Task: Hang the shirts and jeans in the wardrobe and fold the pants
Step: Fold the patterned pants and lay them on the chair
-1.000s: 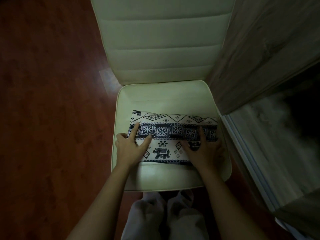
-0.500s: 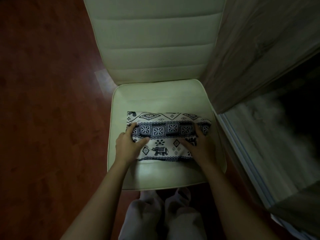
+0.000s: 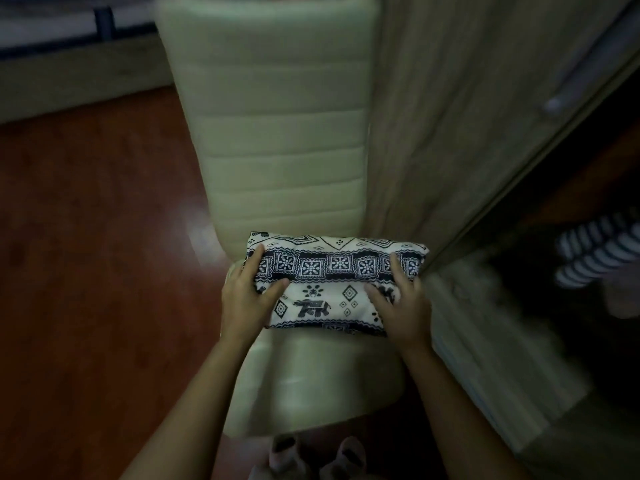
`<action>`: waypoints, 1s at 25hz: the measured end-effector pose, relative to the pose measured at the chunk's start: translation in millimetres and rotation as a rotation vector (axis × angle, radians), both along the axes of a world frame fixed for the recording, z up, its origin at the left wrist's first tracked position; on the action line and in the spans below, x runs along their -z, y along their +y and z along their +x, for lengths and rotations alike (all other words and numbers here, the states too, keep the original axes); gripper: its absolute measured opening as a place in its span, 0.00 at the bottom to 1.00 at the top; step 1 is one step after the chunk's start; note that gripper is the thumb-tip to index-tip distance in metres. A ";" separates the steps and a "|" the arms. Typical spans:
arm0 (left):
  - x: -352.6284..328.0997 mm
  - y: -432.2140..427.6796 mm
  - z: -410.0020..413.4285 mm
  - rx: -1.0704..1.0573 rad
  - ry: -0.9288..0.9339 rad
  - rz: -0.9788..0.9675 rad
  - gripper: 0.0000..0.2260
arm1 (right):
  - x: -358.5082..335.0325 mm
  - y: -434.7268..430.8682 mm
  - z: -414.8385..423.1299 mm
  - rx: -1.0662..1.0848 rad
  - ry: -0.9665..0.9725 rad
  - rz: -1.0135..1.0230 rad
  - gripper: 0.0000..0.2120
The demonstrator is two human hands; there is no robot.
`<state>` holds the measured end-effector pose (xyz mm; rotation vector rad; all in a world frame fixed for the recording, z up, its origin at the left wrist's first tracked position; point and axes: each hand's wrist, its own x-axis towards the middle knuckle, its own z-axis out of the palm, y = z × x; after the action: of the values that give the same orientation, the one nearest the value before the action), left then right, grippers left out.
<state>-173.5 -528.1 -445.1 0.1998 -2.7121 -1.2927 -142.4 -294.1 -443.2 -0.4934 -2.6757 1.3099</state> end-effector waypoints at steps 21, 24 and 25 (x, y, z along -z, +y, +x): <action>-663.0 228.8 -78.1 0.535 1.038 0.315 0.35 | -646.8 176.1 54.5 0.538 0.963 0.666 0.32; -690.1 277.8 -57.7 0.625 1.091 0.402 0.35 | -681.3 211.2 96.6 0.629 0.960 0.787 0.31; -699.4 293.9 -50.7 0.657 1.106 0.433 0.35 | -691.9 222.6 110.3 0.652 0.955 0.826 0.31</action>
<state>-224.3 -234.2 254.3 -1.0983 -1.5432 -1.4573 -32.1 -71.4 248.8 -0.4019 -1.7417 0.1060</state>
